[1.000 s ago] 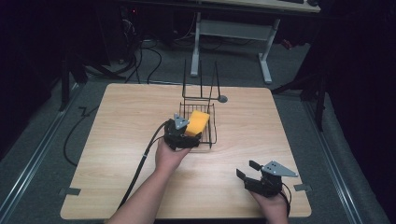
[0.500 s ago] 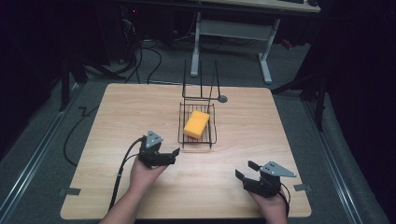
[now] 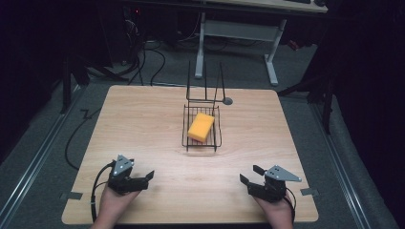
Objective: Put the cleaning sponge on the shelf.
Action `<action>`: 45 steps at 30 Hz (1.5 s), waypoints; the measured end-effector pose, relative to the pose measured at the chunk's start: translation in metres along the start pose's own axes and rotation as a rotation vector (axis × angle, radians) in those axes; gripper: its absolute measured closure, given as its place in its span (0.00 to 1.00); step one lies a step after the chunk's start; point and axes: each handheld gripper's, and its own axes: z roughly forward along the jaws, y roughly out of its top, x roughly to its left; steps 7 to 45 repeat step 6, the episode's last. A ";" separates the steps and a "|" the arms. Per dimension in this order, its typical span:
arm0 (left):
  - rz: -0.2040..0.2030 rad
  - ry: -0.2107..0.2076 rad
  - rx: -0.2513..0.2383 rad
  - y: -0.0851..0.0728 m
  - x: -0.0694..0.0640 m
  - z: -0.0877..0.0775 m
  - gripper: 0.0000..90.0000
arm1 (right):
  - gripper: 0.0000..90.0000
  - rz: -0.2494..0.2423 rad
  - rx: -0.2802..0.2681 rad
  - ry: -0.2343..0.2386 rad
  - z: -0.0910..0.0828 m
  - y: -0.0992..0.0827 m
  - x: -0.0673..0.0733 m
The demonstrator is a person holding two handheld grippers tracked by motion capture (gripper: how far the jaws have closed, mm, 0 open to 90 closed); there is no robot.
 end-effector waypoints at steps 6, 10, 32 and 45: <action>-0.004 -0.019 -0.051 0.002 0.000 -0.009 0.09 | 0.36 0.002 0.012 -0.012 0.002 -0.001 0.002; -0.004 -0.019 -0.051 0.002 0.000 -0.009 0.09 | 0.36 0.002 0.012 -0.012 0.002 -0.001 0.002; -0.004 -0.019 -0.051 0.002 0.000 -0.009 0.09 | 0.36 0.002 0.012 -0.012 0.002 -0.001 0.002; -0.004 -0.019 -0.051 0.002 0.000 -0.009 0.09 | 0.36 0.002 0.012 -0.012 0.002 -0.001 0.002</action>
